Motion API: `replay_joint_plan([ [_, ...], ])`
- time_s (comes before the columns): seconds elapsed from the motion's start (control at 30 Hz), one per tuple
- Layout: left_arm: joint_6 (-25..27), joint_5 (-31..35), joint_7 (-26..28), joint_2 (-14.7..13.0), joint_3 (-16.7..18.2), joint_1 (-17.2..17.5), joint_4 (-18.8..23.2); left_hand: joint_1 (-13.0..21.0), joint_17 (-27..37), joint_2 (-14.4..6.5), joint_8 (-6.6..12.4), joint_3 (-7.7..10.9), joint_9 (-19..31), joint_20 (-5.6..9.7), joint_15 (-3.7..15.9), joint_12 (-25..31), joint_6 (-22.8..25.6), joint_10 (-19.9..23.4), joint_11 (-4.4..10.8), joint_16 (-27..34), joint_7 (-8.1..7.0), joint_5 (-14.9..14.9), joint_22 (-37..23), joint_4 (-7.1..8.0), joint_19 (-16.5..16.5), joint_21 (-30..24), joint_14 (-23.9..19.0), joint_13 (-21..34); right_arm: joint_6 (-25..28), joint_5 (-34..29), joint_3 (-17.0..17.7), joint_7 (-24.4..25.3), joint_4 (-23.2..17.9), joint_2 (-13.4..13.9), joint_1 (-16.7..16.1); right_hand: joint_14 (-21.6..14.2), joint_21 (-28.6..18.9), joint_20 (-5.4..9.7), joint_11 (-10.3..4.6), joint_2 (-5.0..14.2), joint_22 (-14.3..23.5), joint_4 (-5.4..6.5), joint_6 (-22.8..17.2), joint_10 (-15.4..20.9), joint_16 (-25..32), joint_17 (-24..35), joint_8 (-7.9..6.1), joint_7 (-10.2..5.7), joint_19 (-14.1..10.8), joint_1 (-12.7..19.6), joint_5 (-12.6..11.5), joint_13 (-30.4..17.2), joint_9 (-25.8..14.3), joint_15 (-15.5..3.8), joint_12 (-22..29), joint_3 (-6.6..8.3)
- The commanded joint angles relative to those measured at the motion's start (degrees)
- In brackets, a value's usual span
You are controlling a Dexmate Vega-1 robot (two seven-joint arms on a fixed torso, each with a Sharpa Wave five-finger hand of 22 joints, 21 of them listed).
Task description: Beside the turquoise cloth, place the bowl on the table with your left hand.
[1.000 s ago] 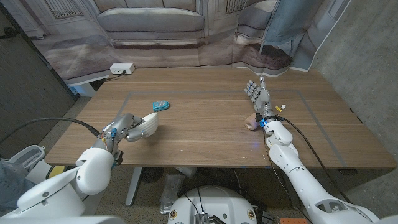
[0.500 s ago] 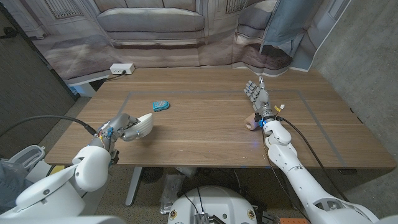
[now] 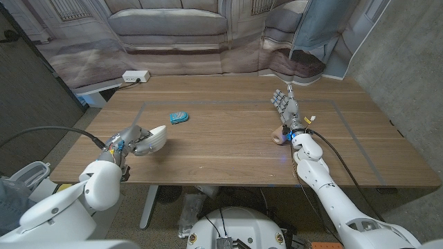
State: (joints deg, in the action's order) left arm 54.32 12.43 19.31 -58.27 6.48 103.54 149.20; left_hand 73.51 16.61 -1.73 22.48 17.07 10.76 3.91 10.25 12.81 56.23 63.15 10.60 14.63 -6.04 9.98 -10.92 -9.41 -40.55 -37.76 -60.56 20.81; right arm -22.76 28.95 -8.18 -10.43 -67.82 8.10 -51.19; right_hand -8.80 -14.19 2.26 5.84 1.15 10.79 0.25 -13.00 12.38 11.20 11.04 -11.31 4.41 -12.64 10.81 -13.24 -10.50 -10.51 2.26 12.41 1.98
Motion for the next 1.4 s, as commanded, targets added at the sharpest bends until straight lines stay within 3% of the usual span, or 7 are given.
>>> replay_joint_plan([
  [0.03, 1.42, 0.96, 0.97, -0.22, -0.63, -0.1, -0.62, 2.44, 0.27, -3.16, 0.56, 2.05, 0.16, 3.55, 2.74, 0.38, 8.31, 0.71, -0.07, 0.2, 1.44, 0.27, -0.14, 1.85, 0.42, -0.33, 0.02, 0.5, -0.18, -0.2, 0.29, 0.75, -0.78, -0.04, -0.43, -0.27, 0.05, 0.13, 0.22, 0.47, 0.3, 0.08, -0.32, 0.49, -0.04, 0.1, 0.15, -0.13, -0.5, 0.09, -0.41, -0.28, -0.16, -0.01, -0.13, -0.17],
  [0.4, 2.97, 1.47, 1.14, -0.05, 0.48, 1.21, -1.01, 2.41, 0.52, -3.16, 0.48, 2.11, 0.14, 3.51, 2.77, 0.33, 8.38, 0.88, -0.14, 0.24, 1.45, 0.25, -0.12, 1.87, 0.55, -0.66, 0.06, 0.67, -0.56, -0.12, -0.14, 0.78, -0.11, -0.61, -0.03, -0.25, 0.11, 0.14, 0.05, 0.47, 0.3, 0.05, -0.32, 0.44, -0.05, 0.1, 0.14, -0.16, -0.54, 0.08, -0.42, -0.28, -0.16, -0.08, -0.15, -0.23],
  [0.73, 7.79, 1.73, 2.27, -1.84, -2.2, -0.82, -1.68, 2.62, 0.87, -3.2, 0.38, 2.25, 0.12, 3.41, 2.84, 0.3, 8.39, 1.01, -0.35, 0.39, 1.59, 0.26, -0.09, 1.75, 0.72, -1.01, -0.05, 0.91, -0.69, -0.58, -0.46, 1.5, -0.7, -0.69, -0.28, -0.24, 0.18, 0.12, 0.19, 0.5, 0.3, 0.05, -0.29, 0.52, -0.06, 0.1, 0.15, -0.16, -0.55, 0.06, -0.41, -0.28, -0.16, -0.08, -0.12, -0.27],
  [1.4, 6.76, -1.33, 3.57, -4.8, -4.84, -4.52, -4.64, 2.73, 1.44, -3.15, 0.33, 2.37, 0.12, 3.3, 2.85, 0.2, 8.64, 1.0, -0.2, 0.48, 1.49, 0.21, -0.03, 1.7, 0.96, -1.57, 0.13, 1.37, -0.32, -0.92, -1.3, 3.38, -4.0, 0.85, -1.13, -0.26, 0.29, 0.13, 0.09, 0.52, 0.31, 0.02, -0.34, 0.49, -0.05, 0.1, 0.13, -0.12, -0.61, 0.04, -0.42, -0.28, -0.16, -0.08, -0.14, -0.35],
])
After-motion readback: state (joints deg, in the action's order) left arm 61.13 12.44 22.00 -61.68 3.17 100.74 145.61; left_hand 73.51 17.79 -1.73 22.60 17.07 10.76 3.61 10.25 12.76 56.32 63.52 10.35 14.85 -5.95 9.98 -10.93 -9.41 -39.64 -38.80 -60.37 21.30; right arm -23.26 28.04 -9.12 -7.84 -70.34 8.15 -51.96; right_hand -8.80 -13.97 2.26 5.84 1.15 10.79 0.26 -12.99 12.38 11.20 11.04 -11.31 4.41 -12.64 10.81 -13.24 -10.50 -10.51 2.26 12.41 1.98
